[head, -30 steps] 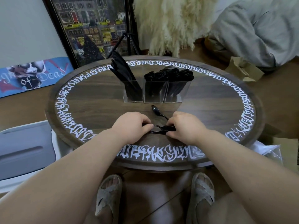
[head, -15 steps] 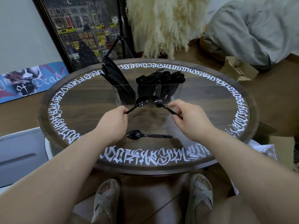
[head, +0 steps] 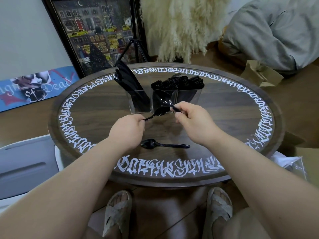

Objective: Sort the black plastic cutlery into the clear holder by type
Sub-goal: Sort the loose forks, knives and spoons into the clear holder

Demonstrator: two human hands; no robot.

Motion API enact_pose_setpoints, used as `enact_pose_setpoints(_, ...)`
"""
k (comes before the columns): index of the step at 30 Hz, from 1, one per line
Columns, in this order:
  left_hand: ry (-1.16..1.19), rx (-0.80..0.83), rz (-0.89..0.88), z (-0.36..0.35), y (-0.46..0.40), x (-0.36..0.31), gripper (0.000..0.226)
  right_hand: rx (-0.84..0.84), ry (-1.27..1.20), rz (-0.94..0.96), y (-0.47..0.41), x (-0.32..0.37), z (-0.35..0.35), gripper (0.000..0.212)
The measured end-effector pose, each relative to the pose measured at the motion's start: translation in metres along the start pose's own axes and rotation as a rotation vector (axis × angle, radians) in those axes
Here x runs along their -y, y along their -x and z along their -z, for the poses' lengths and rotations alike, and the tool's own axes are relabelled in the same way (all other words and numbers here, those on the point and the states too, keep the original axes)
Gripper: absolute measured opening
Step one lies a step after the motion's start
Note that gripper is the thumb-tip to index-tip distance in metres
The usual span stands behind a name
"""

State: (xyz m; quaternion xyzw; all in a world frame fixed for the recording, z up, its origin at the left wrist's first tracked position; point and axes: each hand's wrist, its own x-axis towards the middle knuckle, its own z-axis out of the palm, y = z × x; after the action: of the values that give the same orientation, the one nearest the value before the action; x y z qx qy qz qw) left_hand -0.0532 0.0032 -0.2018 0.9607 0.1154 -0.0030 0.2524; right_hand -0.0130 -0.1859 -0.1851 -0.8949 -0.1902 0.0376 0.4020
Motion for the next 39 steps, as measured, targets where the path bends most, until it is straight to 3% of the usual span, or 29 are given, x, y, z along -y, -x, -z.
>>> enact_pose_setpoints(4,0.069,0.013,0.014,0.005,0.0,0.006,0.025,0.013,-0.236,-0.114,-0.001,0.002,-0.003,0.026)
enact_pose_setpoints(6,0.105,0.024,0.002,0.007,0.002,0.007,0.025,-0.015,-0.23,-0.128,-0.001,0.005,-0.003,0.022)
enact_pose_setpoints(9,0.107,0.023,-0.029,0.009,0.005,0.005,0.023,-0.04,-0.207,-0.119,0.0,0.007,-0.004,0.038)
enact_pose_setpoints(11,0.114,0.007,-0.047,0.01,0.006,0.004,0.023,-0.005,-0.247,-0.121,0.0,0.008,-0.007,0.023)
enact_pose_setpoints(14,0.144,0.006,-0.041,0.01,0.007,0.005,0.022,0.013,-0.376,-0.178,-0.003,0.007,-0.008,0.037)
enact_pose_setpoints(17,0.157,0.015,-0.044,0.011,0.008,0.006,0.024,-0.083,-0.435,-0.201,-0.005,0.007,-0.005,0.017)
enact_pose_setpoints(21,0.19,0.019,-0.036,0.01,0.006,0.004,0.026,-0.119,-0.41,-0.2,-0.007,0.007,-0.004,0.024)
enact_pose_setpoints(24,0.218,0.03,-0.044,0.009,0.006,0.002,0.025,-0.131,-0.648,-0.252,-0.008,0.011,-0.001,0.023)
enact_pose_setpoints(28,0.271,0.077,-0.07,0.009,0.008,-0.003,0.04,-0.091,-0.892,-0.331,-0.01,0.01,-0.005,0.02)
enact_pose_setpoints(33,0.335,0.192,-0.133,0.006,0.01,-0.006,0.04,-0.171,-0.778,-0.304,-0.011,0.007,-0.012,0.019)
enact_pose_setpoints(36,0.342,0.237,-0.166,0.003,0.009,-0.006,0.028,-0.201,-0.709,-0.293,-0.012,0.005,-0.015,0.024)
enact_pose_setpoints(39,0.295,0.218,-0.168,0.002,0.007,-0.005,0.027,-0.215,-0.491,-0.308,-0.014,0.0,-0.019,0.029)
